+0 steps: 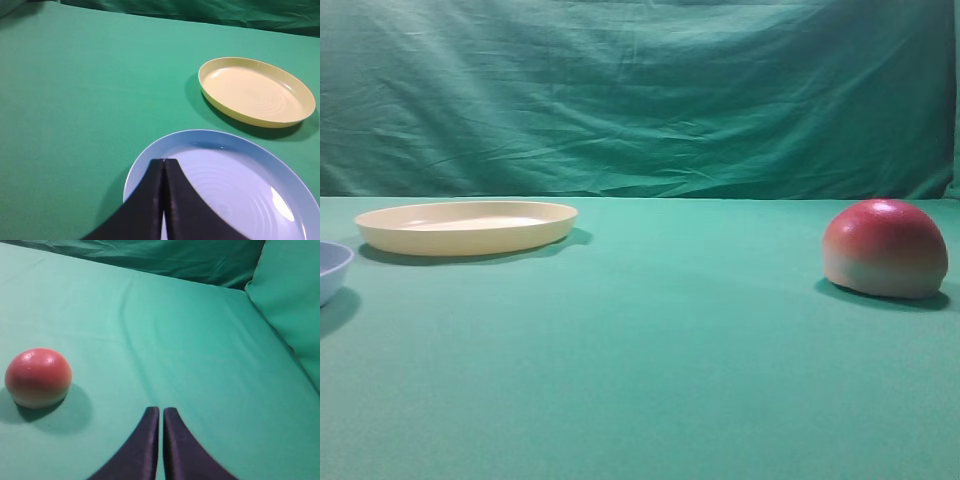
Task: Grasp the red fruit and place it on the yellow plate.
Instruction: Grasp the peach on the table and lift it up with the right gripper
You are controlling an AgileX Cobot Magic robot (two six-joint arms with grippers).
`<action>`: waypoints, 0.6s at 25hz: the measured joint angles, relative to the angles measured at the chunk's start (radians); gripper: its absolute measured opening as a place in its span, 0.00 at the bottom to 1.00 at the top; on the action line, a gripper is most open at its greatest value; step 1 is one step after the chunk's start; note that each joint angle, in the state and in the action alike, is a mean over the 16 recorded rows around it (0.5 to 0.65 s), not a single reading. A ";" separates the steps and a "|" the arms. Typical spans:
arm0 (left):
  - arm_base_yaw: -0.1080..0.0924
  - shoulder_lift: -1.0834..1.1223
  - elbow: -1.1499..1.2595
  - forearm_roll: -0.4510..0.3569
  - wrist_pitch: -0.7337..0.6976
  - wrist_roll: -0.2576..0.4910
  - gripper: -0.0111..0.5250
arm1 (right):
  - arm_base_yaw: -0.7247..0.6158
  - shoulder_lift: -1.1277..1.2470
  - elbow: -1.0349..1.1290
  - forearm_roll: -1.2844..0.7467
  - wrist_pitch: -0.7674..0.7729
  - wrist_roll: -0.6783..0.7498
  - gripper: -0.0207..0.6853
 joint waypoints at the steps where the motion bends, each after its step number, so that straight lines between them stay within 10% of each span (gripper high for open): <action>1: 0.000 0.000 0.000 0.000 0.000 0.000 0.02 | 0.000 0.000 -0.004 0.031 -0.011 -0.006 0.03; 15: 0.000 0.000 0.000 0.000 0.000 0.000 0.02 | 0.000 0.251 -0.276 0.292 0.095 -0.254 0.03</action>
